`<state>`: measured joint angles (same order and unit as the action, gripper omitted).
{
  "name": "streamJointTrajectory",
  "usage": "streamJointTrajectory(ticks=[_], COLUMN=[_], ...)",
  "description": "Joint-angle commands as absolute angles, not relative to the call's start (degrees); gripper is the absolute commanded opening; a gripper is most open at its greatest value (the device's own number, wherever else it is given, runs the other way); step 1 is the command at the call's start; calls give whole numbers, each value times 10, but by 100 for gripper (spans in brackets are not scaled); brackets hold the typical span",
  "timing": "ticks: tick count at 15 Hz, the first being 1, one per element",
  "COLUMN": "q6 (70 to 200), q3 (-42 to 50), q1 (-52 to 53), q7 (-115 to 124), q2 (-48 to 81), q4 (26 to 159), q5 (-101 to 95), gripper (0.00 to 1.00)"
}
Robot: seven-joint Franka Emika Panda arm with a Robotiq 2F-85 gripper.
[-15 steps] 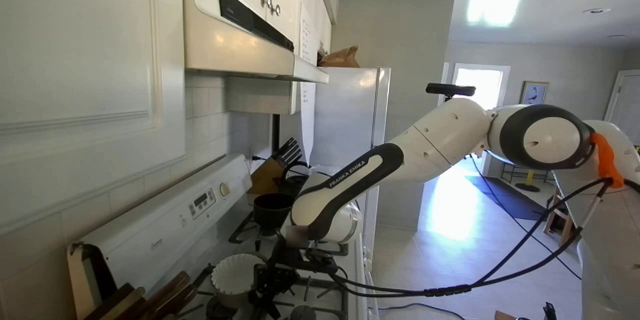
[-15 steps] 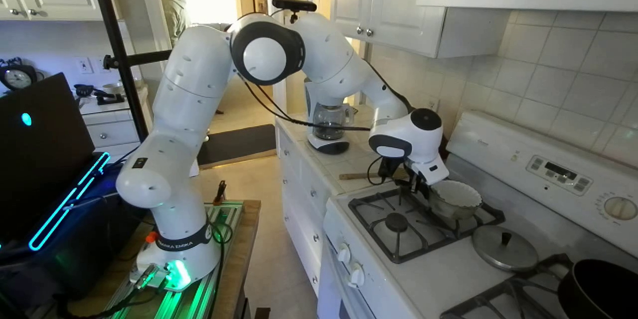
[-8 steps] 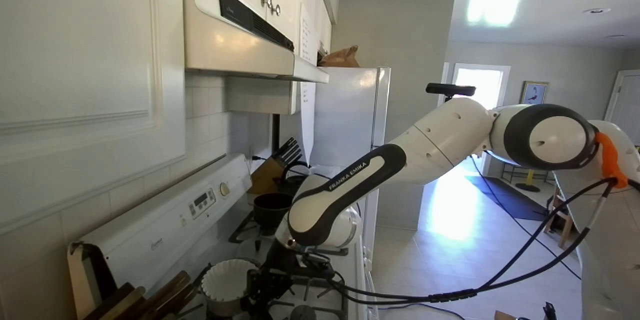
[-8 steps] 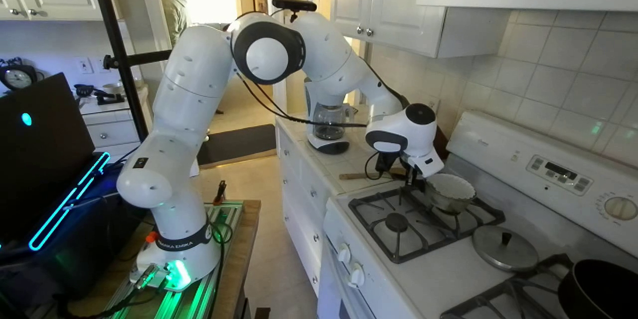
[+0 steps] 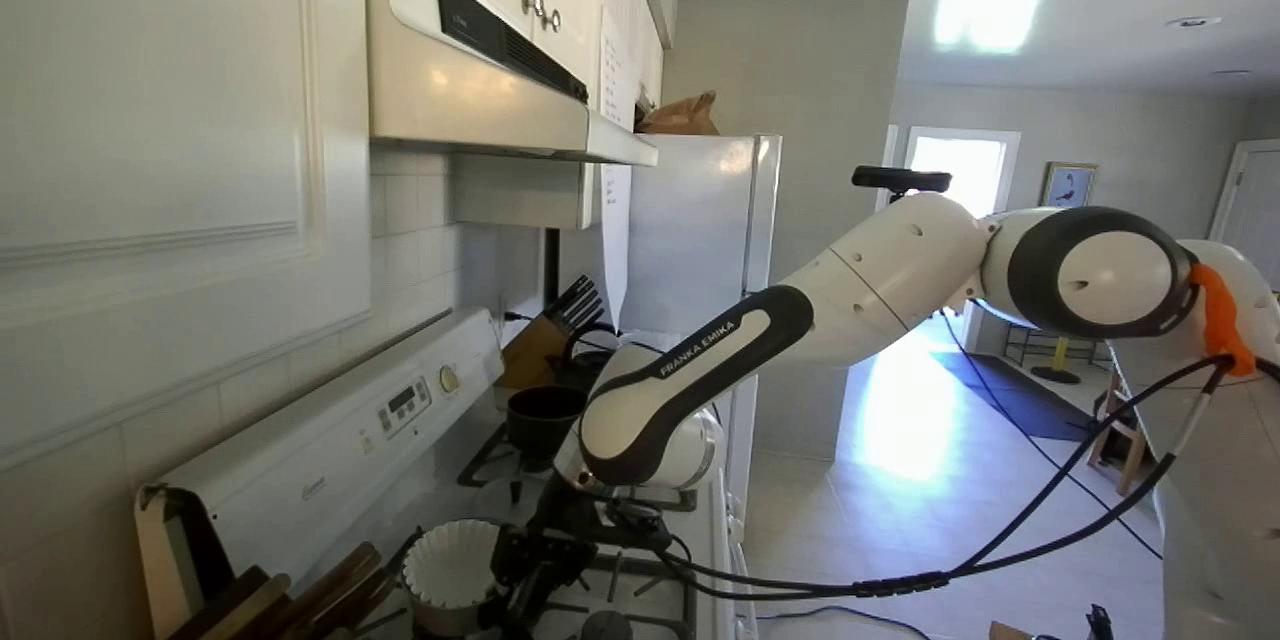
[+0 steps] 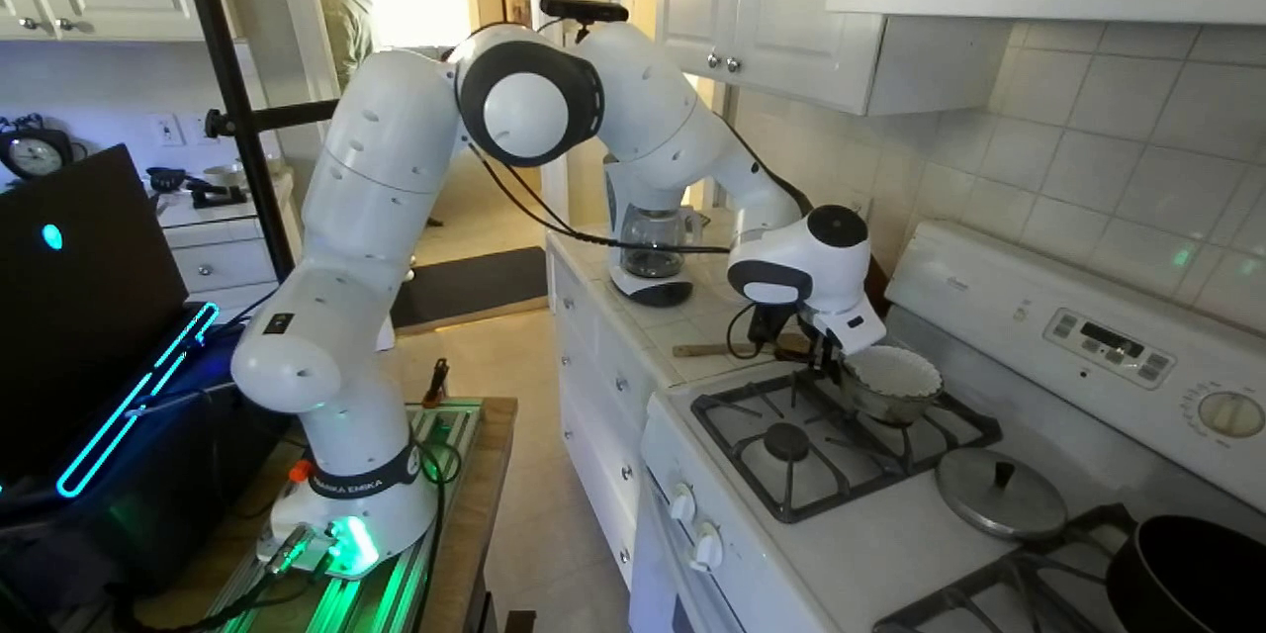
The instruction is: Remove the bowl from the plate and replace it with a lid
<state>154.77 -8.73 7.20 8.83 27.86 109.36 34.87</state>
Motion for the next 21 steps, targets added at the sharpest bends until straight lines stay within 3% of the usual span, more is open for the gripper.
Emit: streamJointTrajectory(ticks=[1, 3, 12, 21], q6=[1552, 1554, 1561, 1577], q3=[-72, -66, -9, 20], q1=[69, 66, 102, 167], q7=[130, 128, 151, 280], q2=[244, 231, 171, 220], q4=[1127, 1139, 1165, 1103], q5=[323, 317, 99, -32], gripper=[87, 100, 100, 100])
